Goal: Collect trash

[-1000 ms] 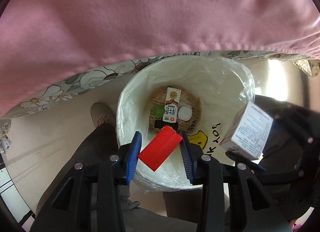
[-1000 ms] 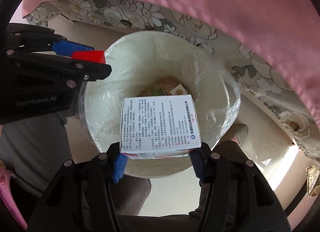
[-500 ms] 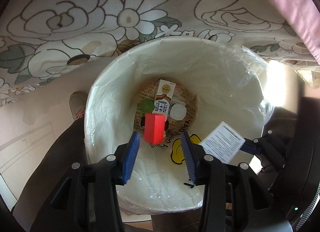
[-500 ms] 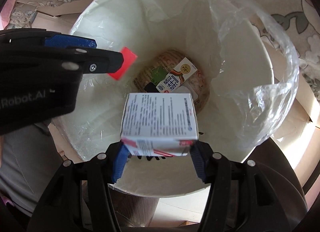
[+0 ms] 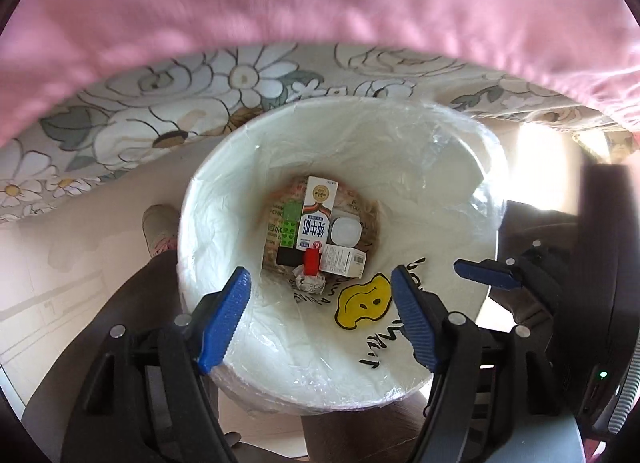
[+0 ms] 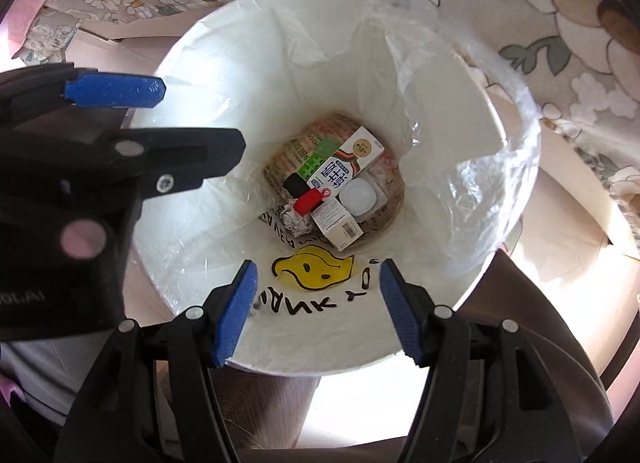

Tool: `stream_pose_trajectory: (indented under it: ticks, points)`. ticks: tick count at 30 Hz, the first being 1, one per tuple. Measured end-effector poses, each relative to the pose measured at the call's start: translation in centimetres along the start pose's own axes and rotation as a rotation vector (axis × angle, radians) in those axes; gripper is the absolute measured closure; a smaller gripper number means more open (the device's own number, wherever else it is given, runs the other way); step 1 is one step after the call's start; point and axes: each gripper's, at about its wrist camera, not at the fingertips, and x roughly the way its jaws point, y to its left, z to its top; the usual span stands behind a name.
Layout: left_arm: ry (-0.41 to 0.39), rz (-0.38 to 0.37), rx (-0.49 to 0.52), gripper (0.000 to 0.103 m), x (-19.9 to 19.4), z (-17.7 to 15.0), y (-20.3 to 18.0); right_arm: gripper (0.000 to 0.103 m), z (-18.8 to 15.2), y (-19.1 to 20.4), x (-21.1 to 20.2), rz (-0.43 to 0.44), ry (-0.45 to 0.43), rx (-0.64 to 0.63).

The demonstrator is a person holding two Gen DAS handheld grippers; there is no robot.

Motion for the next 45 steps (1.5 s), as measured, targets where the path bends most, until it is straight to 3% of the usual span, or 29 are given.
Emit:
stream_pose_trajectory:
  ticks: [4, 8, 16, 19, 26, 32, 36, 40, 45]
  points:
    - [-0.126, 0.008, 0.012, 0.022, -4.7, -1.6, -0.4, 0.039, -1.5, 0.5, -3.9, -0.004, -0.080, -0.021]
    - [-0.242, 0.090, 0.048, 0.020, -9.9, -2.9, -1.2, 0.039, -3.0, 0.5, -8.7, -0.013, -0.174, -0.011]
    - [-0.490, 0.165, -0.013, 0.017, -20.8, -6.3, -2.3, 0.039, -6.9, 1.3, -19.4, -0.052, -0.408, -0.013]
    - [-0.563, 0.218, -0.008, 0.011, -24.5, -8.4, -3.2, 0.032, -9.2, 2.2, -23.3, -0.086, -0.509, -0.006]
    - [-0.655, 0.240, 0.023, 0.008, -30.4, -12.9, -4.8, 0.029, -13.4, 3.8, -29.7, -0.081, -0.658, 0.001]
    - [-0.754, 0.269, 0.051, 0.006, -33.6, -16.2, -6.4, 0.024, -16.5, 5.7, -33.7, -0.195, -0.785, 0.013]
    - [-0.792, 0.307, 0.076, 0.006, -34.6, -17.9, -7.6, 0.023, -18.1, 6.7, -34.9, -0.293, -0.850, 0.058]
    - [-0.810, 0.358, 0.083, 0.005, -34.9, -18.9, -8.1, 0.023, -19.6, 7.2, -34.8, -0.321, -0.892, 0.106]
    - [-0.788, 0.352, 0.061, 0.005, -34.7, -19.3, -7.9, 0.023, -21.0, 7.8, -34.9, -0.363, -0.934, 0.141]
